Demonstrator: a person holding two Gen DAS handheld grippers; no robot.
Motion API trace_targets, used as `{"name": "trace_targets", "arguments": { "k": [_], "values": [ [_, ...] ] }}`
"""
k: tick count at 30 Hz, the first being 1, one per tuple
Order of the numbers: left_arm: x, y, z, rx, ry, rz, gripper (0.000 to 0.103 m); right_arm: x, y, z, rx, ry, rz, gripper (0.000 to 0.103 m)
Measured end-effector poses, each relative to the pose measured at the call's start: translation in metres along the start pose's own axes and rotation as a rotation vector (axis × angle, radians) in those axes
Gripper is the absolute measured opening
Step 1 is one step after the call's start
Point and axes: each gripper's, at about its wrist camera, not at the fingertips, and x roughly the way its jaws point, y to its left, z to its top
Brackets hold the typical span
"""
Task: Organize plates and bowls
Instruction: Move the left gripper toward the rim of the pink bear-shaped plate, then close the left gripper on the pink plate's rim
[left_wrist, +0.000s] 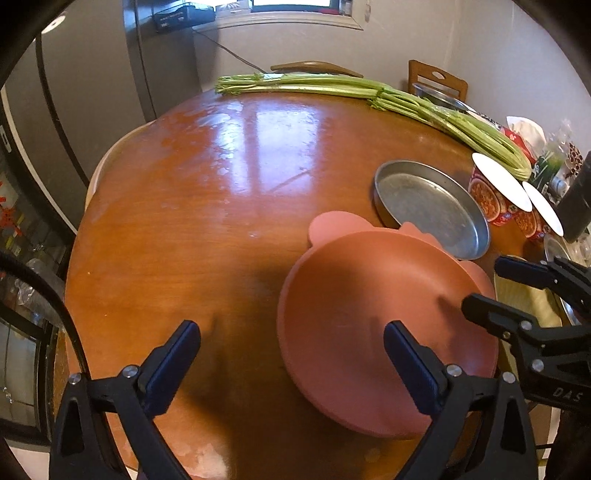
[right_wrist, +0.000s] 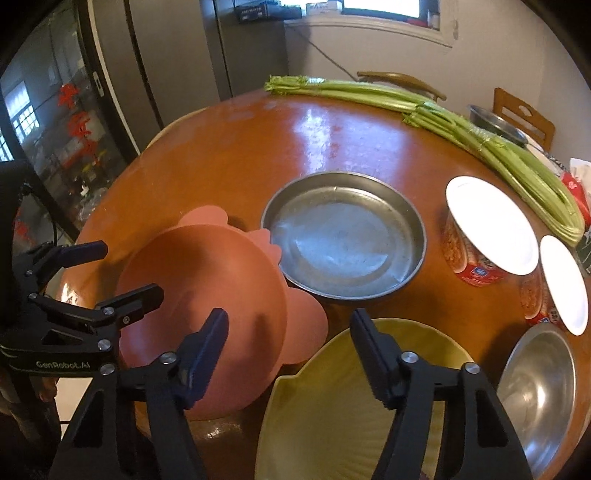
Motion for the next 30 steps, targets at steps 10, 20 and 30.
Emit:
{"name": "trace_targets", "arguments": {
  "k": [10,20,30],
  "values": [
    [0.006,-0.007,0.007,0.013,0.013,0.004,0.078,0.009,0.006,0.003,-0.07,0.037,0.004,0.052],
    [0.012,0.001,0.004,-0.004,0.03,0.009,0.057,0.017,0.023,0.001,-0.086,0.058,0.034,0.047],
    [0.01,0.028,0.003,-0.045,0.021,0.048,0.056,0.024,0.041,0.008,-0.084,0.052,0.084,0.047]
  ]
}}
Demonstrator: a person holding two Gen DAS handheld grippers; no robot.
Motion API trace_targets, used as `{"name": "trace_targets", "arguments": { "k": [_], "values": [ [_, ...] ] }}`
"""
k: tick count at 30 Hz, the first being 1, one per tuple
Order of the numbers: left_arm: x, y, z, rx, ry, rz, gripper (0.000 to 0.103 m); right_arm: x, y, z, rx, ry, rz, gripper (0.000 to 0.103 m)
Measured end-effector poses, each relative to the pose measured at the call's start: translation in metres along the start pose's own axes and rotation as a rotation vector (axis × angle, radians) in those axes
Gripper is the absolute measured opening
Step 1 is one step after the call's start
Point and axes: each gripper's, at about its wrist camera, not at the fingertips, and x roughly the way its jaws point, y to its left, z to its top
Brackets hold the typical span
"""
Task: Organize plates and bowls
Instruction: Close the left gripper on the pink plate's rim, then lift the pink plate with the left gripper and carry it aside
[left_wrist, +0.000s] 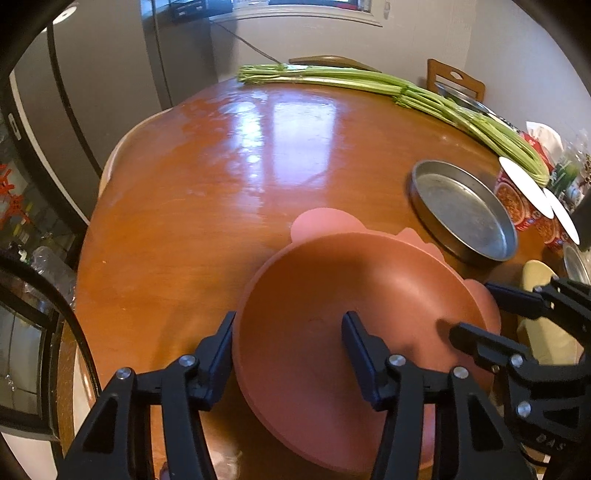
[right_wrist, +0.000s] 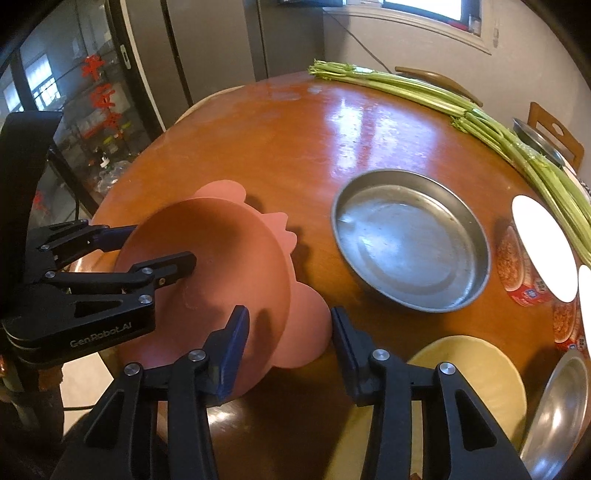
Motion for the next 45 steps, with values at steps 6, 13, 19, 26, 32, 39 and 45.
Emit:
{"name": "trace_targets", "arguments": {
  "k": [6,13,19,26,32,39,45],
  "values": [
    [0.0,0.017,0.008,-0.034,-0.02,0.021,0.056,0.007,0.007,0.007,0.038,-0.005,0.058,0.047],
    [0.008,0.03,0.03,-0.049,-0.043,0.06,0.056,0.015,0.012,0.022,0.07,-0.02,0.094,0.047],
    [0.021,0.038,0.045,-0.06,-0.046,0.067,0.056,0.022,0.015,0.032,0.08,-0.029,0.099,0.048],
    [0.036,0.039,0.055,-0.051,-0.038,0.076,0.056,0.027,0.014,0.037,0.089,-0.043,0.091,0.049],
    [0.041,0.04,0.062,-0.051,-0.043,0.08,0.056,0.028,0.012,0.042,0.111,-0.048,0.102,0.049],
    [0.047,0.045,0.072,-0.075,-0.061,0.053,0.056,0.029,0.013,0.043,0.119,-0.045,0.113,0.049],
    [0.049,0.042,0.076,-0.072,-0.077,0.033,0.057,0.028,0.013,0.04,0.124,-0.039,0.118,0.05]
  ]
}}
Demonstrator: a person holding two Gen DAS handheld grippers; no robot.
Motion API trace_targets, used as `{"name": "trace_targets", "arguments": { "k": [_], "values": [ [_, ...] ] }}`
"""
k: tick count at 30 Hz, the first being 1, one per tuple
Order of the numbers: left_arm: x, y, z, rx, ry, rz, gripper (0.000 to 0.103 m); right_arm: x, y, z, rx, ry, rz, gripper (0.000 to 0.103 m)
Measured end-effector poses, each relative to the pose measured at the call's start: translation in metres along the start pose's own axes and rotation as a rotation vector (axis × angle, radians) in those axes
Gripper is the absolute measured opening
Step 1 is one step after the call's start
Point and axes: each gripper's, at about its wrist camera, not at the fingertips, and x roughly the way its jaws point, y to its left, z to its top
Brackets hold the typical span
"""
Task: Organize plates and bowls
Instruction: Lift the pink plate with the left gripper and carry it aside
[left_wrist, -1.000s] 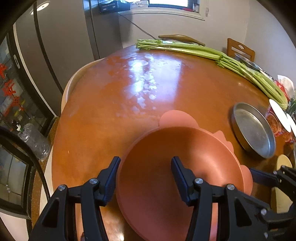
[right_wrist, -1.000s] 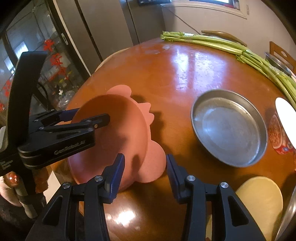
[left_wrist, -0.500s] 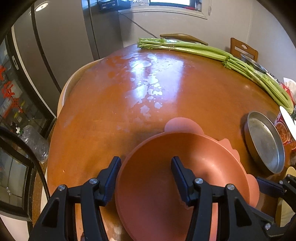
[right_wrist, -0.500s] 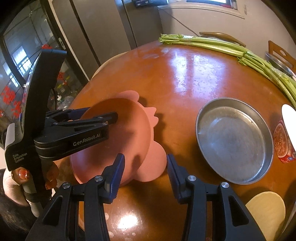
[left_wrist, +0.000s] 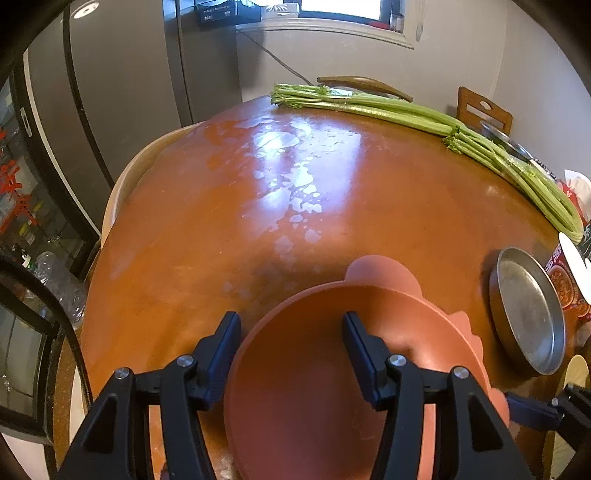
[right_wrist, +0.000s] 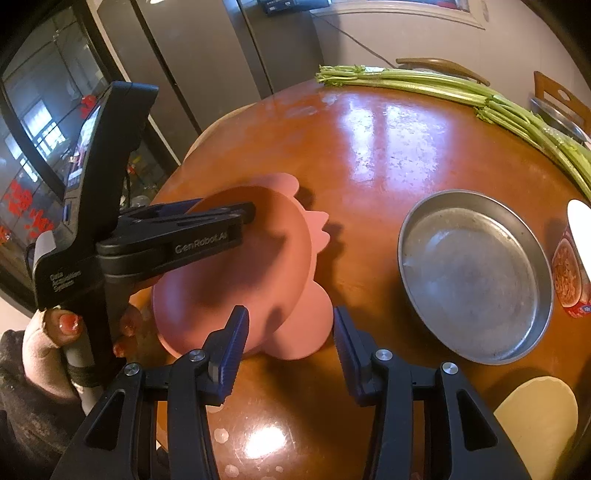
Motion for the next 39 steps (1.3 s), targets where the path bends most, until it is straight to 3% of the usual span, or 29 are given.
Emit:
{"name": "trace_targets", "arguments": {
  "k": [16,24,39],
  "values": [
    [-0.004,0.013,0.002,-0.057,-0.023,0.006,0.059,-0.017,-0.006,-0.009,0.033,-0.034,-0.021,0.052],
    [-0.04,0.019,-0.004,-0.09,-0.08,0.002,0.061,-0.04,-0.005,-0.015,0.029,-0.087,-0.041,0.053],
    [-0.103,-0.037,-0.03,-0.008,-0.125,-0.113,0.064,-0.103,-0.023,-0.039,0.089,-0.206,-0.053,0.059]
  ]
}}
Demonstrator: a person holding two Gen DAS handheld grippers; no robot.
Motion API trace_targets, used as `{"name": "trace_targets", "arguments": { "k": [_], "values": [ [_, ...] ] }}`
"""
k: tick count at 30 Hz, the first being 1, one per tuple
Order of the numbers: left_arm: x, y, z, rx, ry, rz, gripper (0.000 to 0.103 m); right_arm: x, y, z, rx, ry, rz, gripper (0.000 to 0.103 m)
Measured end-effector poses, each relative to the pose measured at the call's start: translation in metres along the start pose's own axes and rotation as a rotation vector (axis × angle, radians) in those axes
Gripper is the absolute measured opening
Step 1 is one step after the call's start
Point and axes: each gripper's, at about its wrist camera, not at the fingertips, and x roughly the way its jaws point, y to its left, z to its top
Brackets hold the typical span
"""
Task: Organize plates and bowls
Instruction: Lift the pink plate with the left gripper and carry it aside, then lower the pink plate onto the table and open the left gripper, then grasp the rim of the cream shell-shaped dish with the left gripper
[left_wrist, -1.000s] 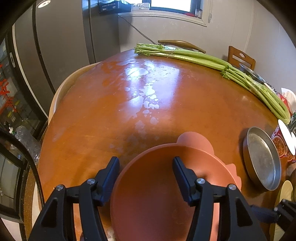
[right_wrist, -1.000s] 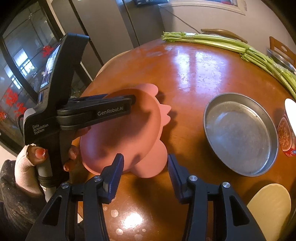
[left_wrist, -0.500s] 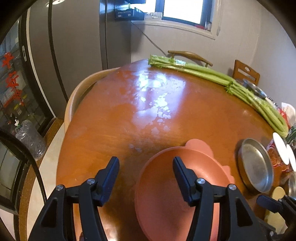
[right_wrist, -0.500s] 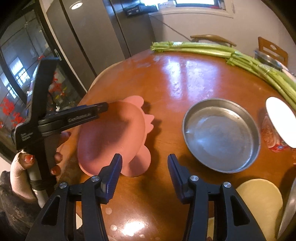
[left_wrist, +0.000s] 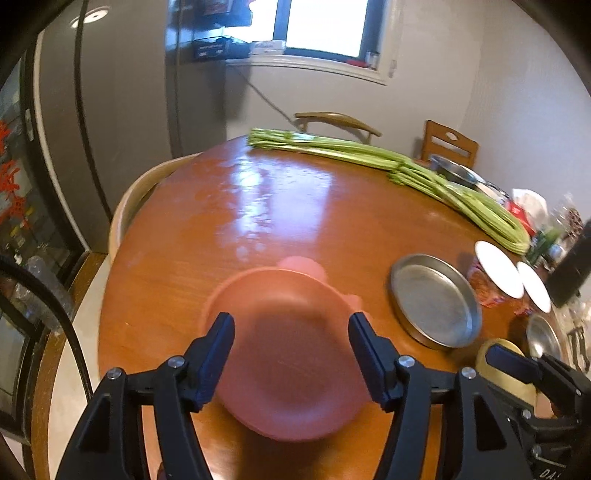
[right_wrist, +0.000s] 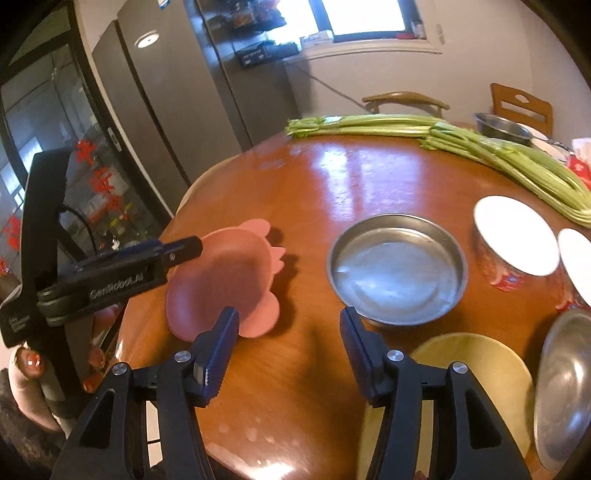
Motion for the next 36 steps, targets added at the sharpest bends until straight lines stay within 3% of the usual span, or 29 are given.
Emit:
{"name": "trace_targets", "arguments": {
  "k": [18,36],
  "values": [
    [-0.008,-0.111,-0.034,0.208,0.047,-0.144,0.064,-0.072,-0.058,-0.05,0.096,-0.069,-0.097,0.061],
    [0.015,-0.154,-0.056,0.304,0.135,-0.192,0.064,-0.096,-0.105,-0.095,0.177,-0.026,-0.189,0.062]
  ]
}}
